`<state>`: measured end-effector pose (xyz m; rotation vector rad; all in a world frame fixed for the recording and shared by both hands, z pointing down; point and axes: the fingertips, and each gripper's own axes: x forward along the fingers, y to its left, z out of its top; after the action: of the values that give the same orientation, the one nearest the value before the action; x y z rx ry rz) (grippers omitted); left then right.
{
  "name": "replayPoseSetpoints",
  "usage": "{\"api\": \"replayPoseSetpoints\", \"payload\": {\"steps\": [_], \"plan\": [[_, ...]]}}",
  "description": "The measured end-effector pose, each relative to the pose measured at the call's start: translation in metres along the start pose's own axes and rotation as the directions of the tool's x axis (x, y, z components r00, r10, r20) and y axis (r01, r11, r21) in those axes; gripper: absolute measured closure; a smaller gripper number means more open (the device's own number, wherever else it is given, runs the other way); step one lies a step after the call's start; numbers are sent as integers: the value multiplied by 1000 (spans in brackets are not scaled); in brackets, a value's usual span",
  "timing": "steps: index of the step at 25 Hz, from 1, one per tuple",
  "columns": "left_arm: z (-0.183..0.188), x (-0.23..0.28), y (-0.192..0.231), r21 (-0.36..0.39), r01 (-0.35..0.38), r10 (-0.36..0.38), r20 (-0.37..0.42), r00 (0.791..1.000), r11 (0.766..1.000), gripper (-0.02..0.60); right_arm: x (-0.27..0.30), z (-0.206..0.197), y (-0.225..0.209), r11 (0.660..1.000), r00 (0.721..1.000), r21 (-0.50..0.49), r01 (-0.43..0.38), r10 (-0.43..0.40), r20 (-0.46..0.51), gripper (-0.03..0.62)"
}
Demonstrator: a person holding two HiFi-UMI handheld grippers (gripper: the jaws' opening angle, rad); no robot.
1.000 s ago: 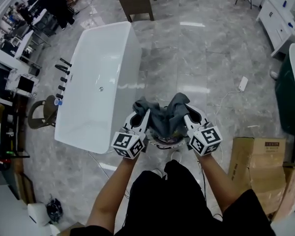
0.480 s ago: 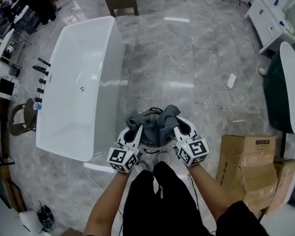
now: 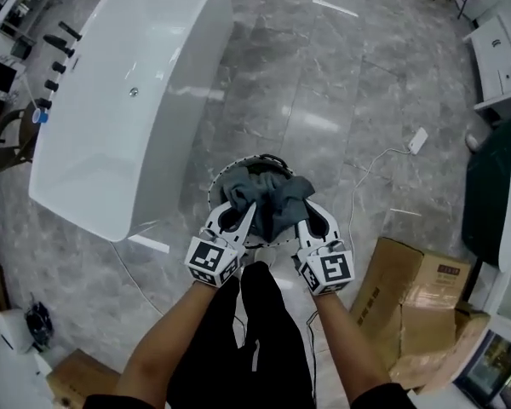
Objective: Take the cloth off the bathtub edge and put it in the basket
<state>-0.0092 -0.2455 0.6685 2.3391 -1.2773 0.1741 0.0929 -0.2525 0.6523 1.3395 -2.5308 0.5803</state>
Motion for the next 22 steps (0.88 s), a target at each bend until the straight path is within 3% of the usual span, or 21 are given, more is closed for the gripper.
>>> {"api": "replayPoseSetpoints", "payload": {"steps": [3,6,9,16,22], "plan": [[-31,12,18,-54,-47,47,-10,999,997,543,14,-33,1,999,1000,-44,-20,19,-16,557],[-58,27,29,-17,-62,61,-20,998,998,543,29,-61,-6,999,999,-49,18,-20,-50,557],[-89,38,31,25,-35,36,-49,998,999,543,40,-103,-8,998,995,-62,23,-29,-100,557],[-162,59,46,40,74,-67,-153,986,996,543,77,-172,-12,999,976,-47,20,-30,-215,557],[-231,81,72,-31,103,-107,-244,964,994,543,94,-239,-32,998,950,-26,57,-62,-305,557]]}}
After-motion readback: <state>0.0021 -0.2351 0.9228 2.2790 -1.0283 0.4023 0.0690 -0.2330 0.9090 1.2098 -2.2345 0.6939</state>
